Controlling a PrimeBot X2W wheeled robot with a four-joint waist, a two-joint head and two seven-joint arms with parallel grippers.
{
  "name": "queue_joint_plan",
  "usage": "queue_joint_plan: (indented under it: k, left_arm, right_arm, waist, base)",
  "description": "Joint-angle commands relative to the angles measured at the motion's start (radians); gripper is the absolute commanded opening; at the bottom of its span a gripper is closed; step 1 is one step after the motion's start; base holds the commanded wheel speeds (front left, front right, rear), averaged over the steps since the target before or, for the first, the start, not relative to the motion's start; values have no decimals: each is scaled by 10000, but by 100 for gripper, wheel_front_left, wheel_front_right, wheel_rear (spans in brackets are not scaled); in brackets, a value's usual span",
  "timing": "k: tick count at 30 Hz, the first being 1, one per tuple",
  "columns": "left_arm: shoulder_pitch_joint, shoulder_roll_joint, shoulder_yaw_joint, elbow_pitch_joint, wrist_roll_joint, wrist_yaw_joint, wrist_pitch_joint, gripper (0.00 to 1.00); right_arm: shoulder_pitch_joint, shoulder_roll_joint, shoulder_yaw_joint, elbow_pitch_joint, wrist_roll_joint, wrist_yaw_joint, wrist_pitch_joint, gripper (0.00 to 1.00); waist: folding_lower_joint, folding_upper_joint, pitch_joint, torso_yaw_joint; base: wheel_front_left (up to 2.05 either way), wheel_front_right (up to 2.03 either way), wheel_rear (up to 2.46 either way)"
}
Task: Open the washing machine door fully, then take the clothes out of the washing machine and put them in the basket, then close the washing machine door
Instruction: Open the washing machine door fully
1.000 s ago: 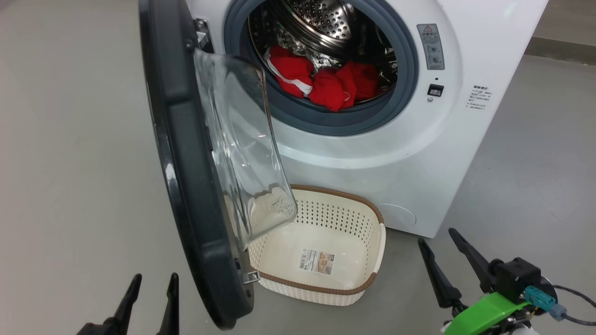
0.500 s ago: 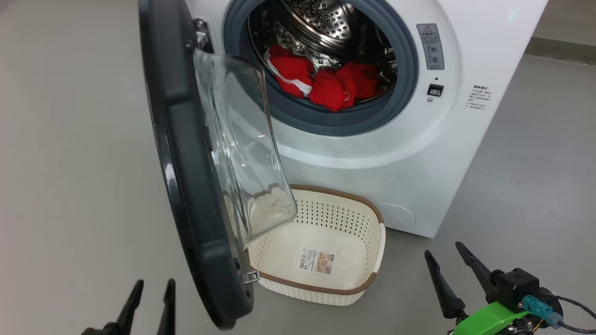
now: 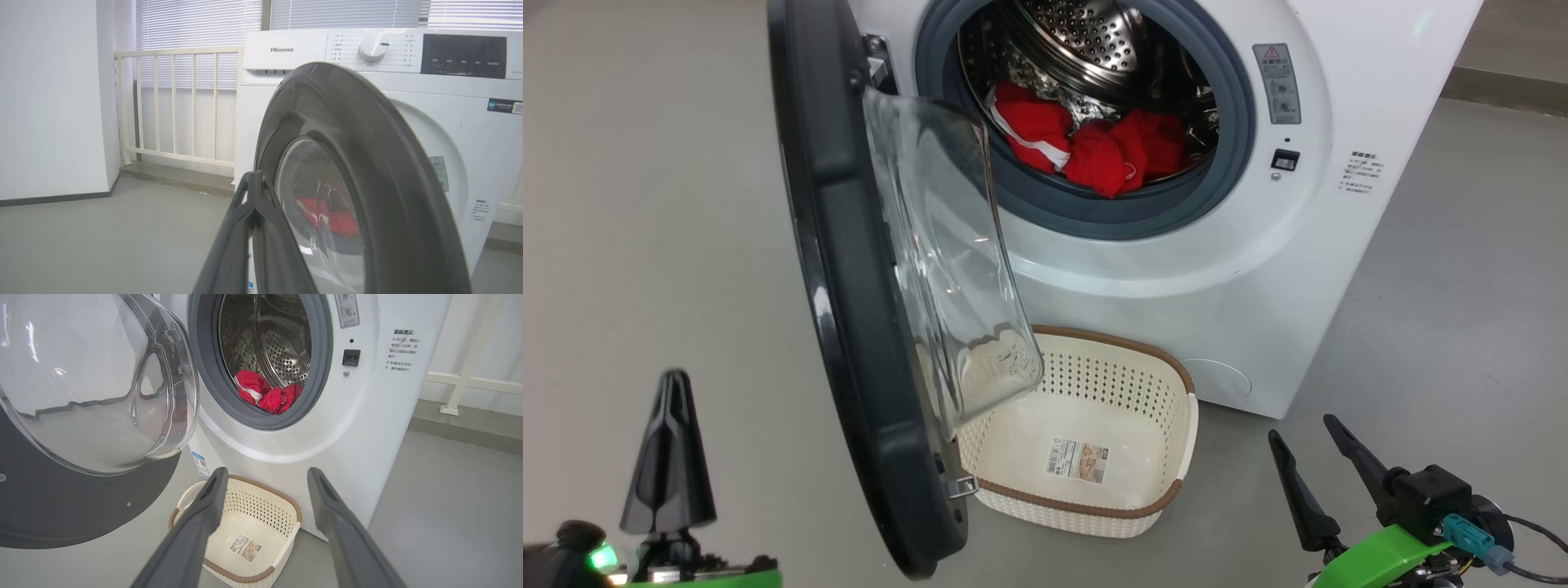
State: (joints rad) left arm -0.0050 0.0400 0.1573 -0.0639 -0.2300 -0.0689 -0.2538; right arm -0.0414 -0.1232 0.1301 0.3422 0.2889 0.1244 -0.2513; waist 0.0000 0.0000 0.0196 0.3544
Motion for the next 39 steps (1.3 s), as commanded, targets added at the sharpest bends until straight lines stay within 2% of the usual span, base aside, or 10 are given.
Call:
queue_joint_plan:
  k: [1, 5, 8, 12, 16, 22, 28, 39]
  left_arm:
    - [-355, 102, 176, -676, -106, 132, -80, 0]
    - [-354, 102, -702, -2532, -96, 295, -80, 0]
    - [-115, 102, -1799, -3184, -159, 138, -80, 0]
    - [304, 102, -3467, -2890, -58, -240, -80, 0]
    - [607, 102, -4278, -1591, -307, -313, -80, 0]
    - [433, 102, -4544, 413, -525, -191, -80, 0]
    - [-20, 102, -4327, 1583, -875, 35, -80, 0]
    - [73, 171, -3512, 1710, -949, 246, -80, 0]
  right_arm:
    - [-192, -59, 124, -275, -79, 63, -105, 100]
    - [-212, -51, 140, -314, -81, 63, -105, 100]
    - [-219, -46, 137, -328, -83, 63, -105, 100]
    - [-241, -37, 131, -336, -107, 63, -105, 100]
    - [-288, -19, 124, -354, -138, 63, -105, 100]
    - [-264, -29, 104, -418, -145, 63, -105, 100]
    - [-204, -6, 70, -468, -161, 63, -105, 100]
    - [-149, 28, 110, -508, -167, 63, -105, 100]
  waist:
    - [0, 0, 4, -17]
    - [0, 0, 11, -51]
    - [0, 0, 22, -73]
    - [0, 0, 57, -96]
    - [0, 0, 94, -132]
    - [0, 0, 82, -147]
    - [0, 0, 30, -139]
    - [0, 0, 20, 70]
  base:
    - [0, 0, 0]
    - [0, 0, 0]
    - [0, 0, 0]
    - [0, 0, 0]
    - [0, 0, 0]
    - [0, 0, 0]
    - [0, 0, 0]
    - [0, 0, 0]
